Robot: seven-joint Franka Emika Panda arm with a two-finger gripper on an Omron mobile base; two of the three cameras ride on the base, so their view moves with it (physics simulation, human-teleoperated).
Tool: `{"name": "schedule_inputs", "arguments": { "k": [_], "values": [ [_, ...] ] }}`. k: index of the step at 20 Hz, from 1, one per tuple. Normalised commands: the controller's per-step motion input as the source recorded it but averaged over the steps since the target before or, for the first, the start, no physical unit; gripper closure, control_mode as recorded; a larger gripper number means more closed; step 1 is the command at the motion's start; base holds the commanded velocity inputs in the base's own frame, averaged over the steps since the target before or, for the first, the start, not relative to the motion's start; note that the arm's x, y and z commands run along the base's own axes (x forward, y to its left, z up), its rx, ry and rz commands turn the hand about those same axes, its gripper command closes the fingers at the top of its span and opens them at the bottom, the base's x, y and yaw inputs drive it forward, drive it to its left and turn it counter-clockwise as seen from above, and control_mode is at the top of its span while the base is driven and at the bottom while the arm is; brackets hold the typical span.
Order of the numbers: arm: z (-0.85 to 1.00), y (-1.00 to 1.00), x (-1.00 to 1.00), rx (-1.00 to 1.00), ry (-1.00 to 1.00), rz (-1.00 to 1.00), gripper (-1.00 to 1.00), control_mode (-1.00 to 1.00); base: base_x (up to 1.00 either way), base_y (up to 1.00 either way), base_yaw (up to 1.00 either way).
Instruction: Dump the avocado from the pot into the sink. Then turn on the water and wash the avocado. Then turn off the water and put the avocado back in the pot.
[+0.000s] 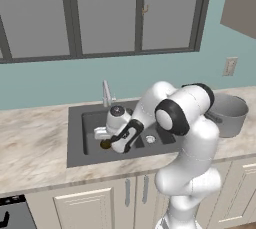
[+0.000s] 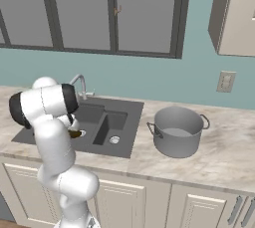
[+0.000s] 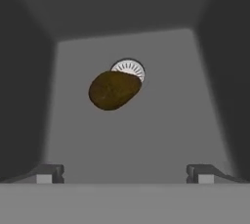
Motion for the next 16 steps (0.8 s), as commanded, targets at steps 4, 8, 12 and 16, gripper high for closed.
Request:
{"name": "schedule_inputs", "arguments": {
  "k": [4, 8, 12, 16],
  "values": [
    [-0.35, 0.08, 0.43, -0.03, 0.08, 0.00, -1.00, -1.00, 0.00, 0.00, 0.00],
    [-0.32, 0.15, 0.42, -0.03, 0.08, 0.00, -1.00, -1.00, 0.00, 0.00, 0.00],
    [-0.25, 0.15, 0.38, -0.04, 0.05, 0.00, -1.00, -1.00, 0.00, 0.00, 0.00],
    [-0.16, 0.04, 0.45, -0.04, 0.02, 0.00, -1.00, -1.00, 0.00, 0.00, 0.00]
  ]
}}
